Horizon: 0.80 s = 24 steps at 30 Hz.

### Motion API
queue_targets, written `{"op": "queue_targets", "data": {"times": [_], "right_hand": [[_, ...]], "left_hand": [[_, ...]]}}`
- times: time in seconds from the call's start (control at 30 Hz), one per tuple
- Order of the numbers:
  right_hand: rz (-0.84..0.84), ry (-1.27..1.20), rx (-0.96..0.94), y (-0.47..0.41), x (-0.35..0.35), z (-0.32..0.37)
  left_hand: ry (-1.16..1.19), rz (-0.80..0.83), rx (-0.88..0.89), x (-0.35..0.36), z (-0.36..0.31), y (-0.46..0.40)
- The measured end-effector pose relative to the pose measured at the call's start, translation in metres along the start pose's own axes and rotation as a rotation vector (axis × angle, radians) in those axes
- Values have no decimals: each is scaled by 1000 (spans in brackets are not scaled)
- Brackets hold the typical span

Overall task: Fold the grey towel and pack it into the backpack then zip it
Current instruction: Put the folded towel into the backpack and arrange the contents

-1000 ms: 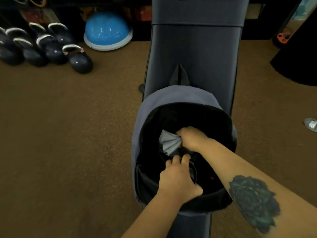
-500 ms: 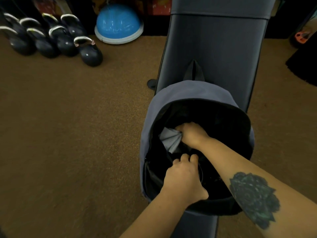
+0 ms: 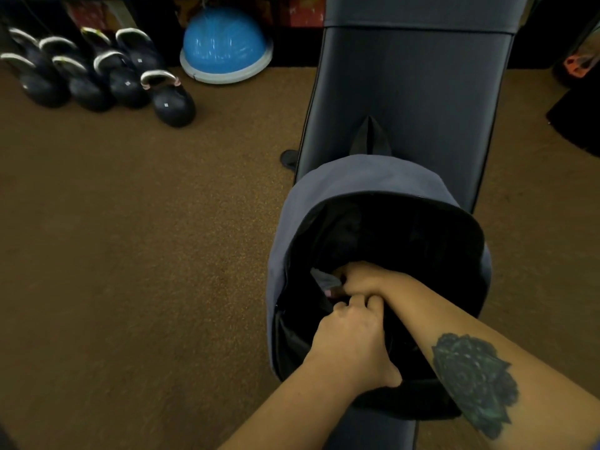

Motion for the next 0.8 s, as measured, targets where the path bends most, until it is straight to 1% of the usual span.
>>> {"op": "queue_targets", "data": {"times": [0.07, 0.13, 0.17, 0.23, 0.3, 0.37, 0.47, 0.53, 0.63, 0.73, 0.8], "right_hand": [[20, 65, 36, -4, 4, -3], [-8, 27, 25, -3, -3, -6], [-38, -34, 0, 1, -12, -7], [-112, -233, -44, 13, -33, -14], [-173, -406, -55, 23, -50, -26], [-203, -467, -53, 31, -57, -38], [-231, -516, -60, 38, -58, -53], [-278, -531, -75, 45, -60, -61], [-439, -505, -105, 60, -67, -69], [-643, -456, -138, 84, -71, -73], [-724, -403, -173, 97, -69, -69]], "left_hand": [[16, 6, -13, 1, 3, -2], [36, 9, -20, 2, 9, -5], [50, 10, -25, 2, 12, -6], [80, 19, -41, 2, 20, -9], [108, 38, -66, 2, 29, -14], [112, 58, -79, 2, 35, -20], [125, 65, -97, 0, 42, -27], [111, 55, -96, -4, 48, -32], [82, 35, -81, -9, 60, -37], [84, 69, -77, -5, 69, -39], [74, 91, -61, -3, 71, -42]]}}
Point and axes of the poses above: each hand's wrist, its own y-axis away from the middle knuckle, its own x-axis out of the palm, z = x × y, the point moved 9 cm from there along -y, towards the middle knuckle, and after that the axes turned 13 degrees about x, right-handed, at the moved point
